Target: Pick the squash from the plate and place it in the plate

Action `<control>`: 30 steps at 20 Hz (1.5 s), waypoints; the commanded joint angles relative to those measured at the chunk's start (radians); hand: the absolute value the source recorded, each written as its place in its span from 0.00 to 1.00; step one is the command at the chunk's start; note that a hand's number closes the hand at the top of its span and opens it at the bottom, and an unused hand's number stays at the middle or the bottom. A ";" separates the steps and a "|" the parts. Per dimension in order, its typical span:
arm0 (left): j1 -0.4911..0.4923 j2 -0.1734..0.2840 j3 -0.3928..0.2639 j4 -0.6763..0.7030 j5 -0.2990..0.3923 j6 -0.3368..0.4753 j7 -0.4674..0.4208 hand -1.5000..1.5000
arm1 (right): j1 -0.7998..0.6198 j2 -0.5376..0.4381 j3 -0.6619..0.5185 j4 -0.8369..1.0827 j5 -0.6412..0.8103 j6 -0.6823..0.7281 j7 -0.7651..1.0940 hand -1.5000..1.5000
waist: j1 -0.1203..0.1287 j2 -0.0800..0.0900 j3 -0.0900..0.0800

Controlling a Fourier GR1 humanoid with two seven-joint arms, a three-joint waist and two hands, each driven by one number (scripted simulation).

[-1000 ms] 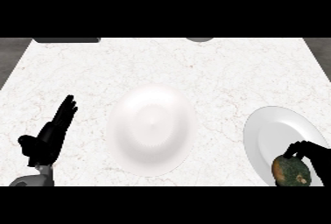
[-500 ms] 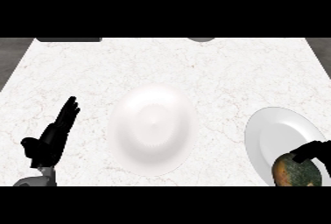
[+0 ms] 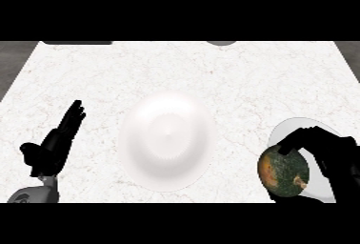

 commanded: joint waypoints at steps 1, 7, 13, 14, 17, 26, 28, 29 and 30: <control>0.057 -0.034 -0.026 -0.032 -0.009 -0.001 -0.031 0.50 | -0.152 0.090 0.167 0.005 0.101 0.085 0.168 1.00 | 0.007 -0.001 -0.001; -0.009 -0.009 0.007 0.036 -0.007 -0.014 -0.025 0.50 | -0.304 0.265 0.216 0.383 0.156 -0.044 0.090 1.00 | 0.004 0.002 0.000; 0.050 -0.024 -0.003 -0.057 -0.010 -0.001 -0.001 0.50 | -0.467 0.303 0.265 0.663 0.108 -0.212 0.126 1.00 | 0.016 0.002 0.001; -0.005 -0.055 -0.026 -0.008 -0.046 0.035 0.008 0.50 | -0.433 0.303 0.356 0.667 0.137 -0.258 0.148 1.00 | 0.005 0.001 0.001; -0.029 -0.038 0.012 0.053 -0.033 0.023 -0.018 0.50 | -0.424 0.304 0.450 0.685 0.116 -0.334 0.211 1.00 | 0.000 0.001 0.001; 0.001 -0.029 0.011 -0.012 -0.012 -0.010 0.008 0.50 | -0.687 0.305 0.410 1.053 -0.135 -0.657 0.338 0.00 | 0.018 0.003 0.001; -0.056 -0.030 0.019 0.044 -0.018 -0.002 0.002 0.50 | -0.690 0.305 0.494 1.061 -0.195 -0.731 0.394 0.00 | 0.016 0.004 0.001; -0.054 -0.055 -0.005 0.075 -0.049 0.017 -0.029 0.50 | -0.725 0.305 0.502 1.073 -0.215 -0.755 0.414 0.00 | 0.015 0.004 0.000; -0.018 -0.049 -0.002 0.041 -0.049 0.017 -0.035 0.50 | -0.738 0.305 0.514 1.121 -0.254 -0.819 0.375 0.00 | 0.021 0.004 0.001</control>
